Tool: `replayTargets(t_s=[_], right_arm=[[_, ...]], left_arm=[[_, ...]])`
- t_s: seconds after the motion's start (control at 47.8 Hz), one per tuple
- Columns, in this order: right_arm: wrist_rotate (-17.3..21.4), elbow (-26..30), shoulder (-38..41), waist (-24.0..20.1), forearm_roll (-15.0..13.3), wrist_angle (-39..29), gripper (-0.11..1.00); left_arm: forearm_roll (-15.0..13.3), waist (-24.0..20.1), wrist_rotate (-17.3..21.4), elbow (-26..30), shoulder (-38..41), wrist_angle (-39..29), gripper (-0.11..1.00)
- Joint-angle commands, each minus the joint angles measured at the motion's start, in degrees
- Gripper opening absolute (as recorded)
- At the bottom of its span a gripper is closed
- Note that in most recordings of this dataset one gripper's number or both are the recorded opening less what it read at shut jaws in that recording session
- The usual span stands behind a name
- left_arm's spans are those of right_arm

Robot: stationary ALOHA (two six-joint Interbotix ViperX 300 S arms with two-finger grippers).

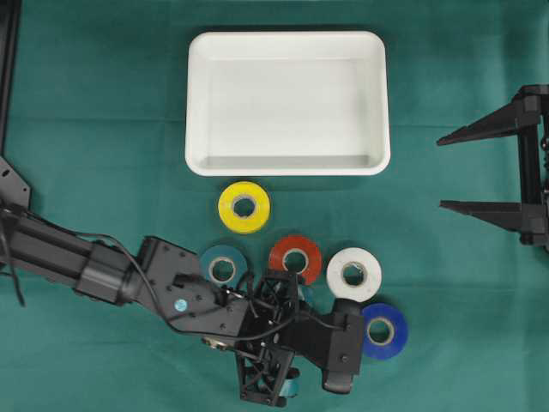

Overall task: Pick up the tape from a random location and place it into the white case.
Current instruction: 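Lower the left gripper into the black roll's hole and close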

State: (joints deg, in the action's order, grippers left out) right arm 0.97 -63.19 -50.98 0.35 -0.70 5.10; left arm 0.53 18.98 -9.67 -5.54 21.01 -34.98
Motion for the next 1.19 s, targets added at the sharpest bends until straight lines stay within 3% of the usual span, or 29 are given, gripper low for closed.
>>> replayTargets(t_s=[0.0,0.795,0.879,1.088,1.172], right_arm=[[-0.1,1.1,0.4,0.0,0.0,0.3,0.91],[-0.1,1.1,0.8,0.0,-0.3,0.2,0.91],[-0.1,1.1,0.9,0.0,-0.3,0.2,0.91],[0.0,1.0,1.2,0.0,-0.3,0.2,0.91],[0.0,1.0,1.4,0.0,-0.3,0.2,0.91]], left_arm=[[0.2,0.1,0.1,1.7,0.3,0.8,0.99],[0.1,0.6,-0.4,3.2,5.1,2.4,0.96],[0.1,0.6,-0.3,3.2,5.0,2.7,0.84],[0.1,0.4,-0.3,3.1,4.7,2.8,0.25],[0.1,0.4,-0.3,3.0,4.7,2.8,0.19]])
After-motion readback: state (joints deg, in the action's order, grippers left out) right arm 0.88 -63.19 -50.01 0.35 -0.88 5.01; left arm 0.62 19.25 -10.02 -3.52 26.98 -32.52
